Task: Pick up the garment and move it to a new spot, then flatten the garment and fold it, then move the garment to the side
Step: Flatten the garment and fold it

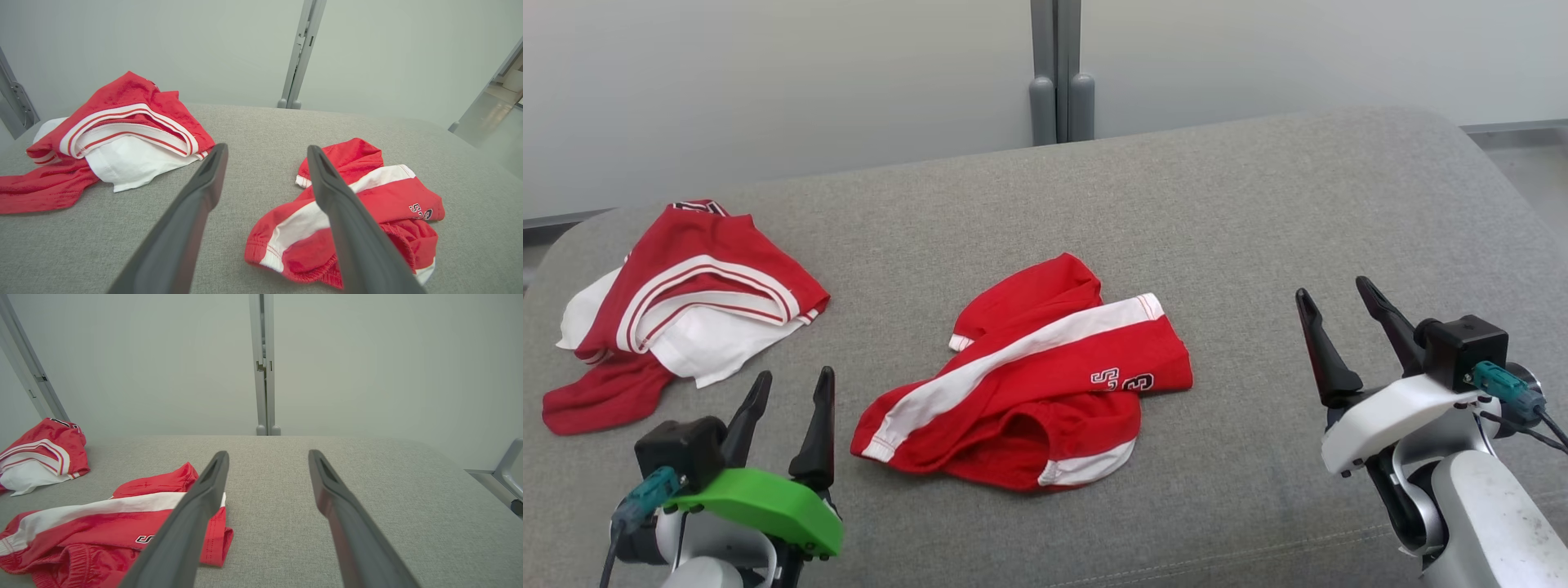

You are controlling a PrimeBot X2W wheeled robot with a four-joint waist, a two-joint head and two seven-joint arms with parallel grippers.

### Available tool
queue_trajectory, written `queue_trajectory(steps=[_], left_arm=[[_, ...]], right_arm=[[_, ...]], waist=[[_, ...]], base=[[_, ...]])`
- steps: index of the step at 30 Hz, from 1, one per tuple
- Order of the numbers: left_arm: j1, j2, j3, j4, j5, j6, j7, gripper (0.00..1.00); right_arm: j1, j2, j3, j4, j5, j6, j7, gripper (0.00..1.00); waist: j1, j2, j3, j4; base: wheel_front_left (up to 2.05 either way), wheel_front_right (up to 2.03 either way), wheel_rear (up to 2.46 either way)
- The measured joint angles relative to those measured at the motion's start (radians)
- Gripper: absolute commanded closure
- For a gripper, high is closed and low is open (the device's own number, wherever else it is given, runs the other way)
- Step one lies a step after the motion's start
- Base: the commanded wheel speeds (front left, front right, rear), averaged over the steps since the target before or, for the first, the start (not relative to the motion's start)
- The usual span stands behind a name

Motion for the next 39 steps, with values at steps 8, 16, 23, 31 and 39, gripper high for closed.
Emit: queue_trajectory(steps=[8, 16, 23, 31, 39], left_arm=[[0.096, -0.011, 0.044, -0.034, -0.002, 0.065, -0.077, 0.0], [0.187, -0.007, 0.059, -0.08, -0.001, 0.115, -0.098, 0.0], [0.227, -0.011, 0.057, -0.095, -0.01, 0.128, -0.097, 0.0], [0.226, -0.011, 0.048, -0.104, -0.012, 0.13, -0.087, 0.0], [0.214, -0.01, 0.023, -0.091, -0.009, 0.129, -0.06, 0.0]], right_arm=[[0.028, 0.034, -0.004, -0.035, -0.053, 0.0, 0.012, 0.0], [0.07, 0.07, -0.027, -0.046, -0.095, 0.0, 0.004, 0.0], [0.11, 0.104, -0.039, -0.04, -0.103, 0.0, 0.0, 0.0], [0.109, 0.112, -0.027, -0.043, -0.106, 0.0, 0.006, 0.0], [0.107, 0.11, -0.029, -0.039, -0.105, 0.0, 0.005, 0.0]], waist=[[0.0, 0.0, -0.026, 0.002], [0.0, 0.0, -0.049, 0.008], [0.0, 0.0, -0.054, 0.018], [0.0, 0.0, -0.045, 0.023], [0.0, 0.0, -0.033, 0.026]], base=[[0.0, 0.0, 0.0], [0.0, 0.0, 0.0], [0.0, 0.0, 0.0], [0.0, 0.0, 0.0], [0.0, 0.0, 0.0]])
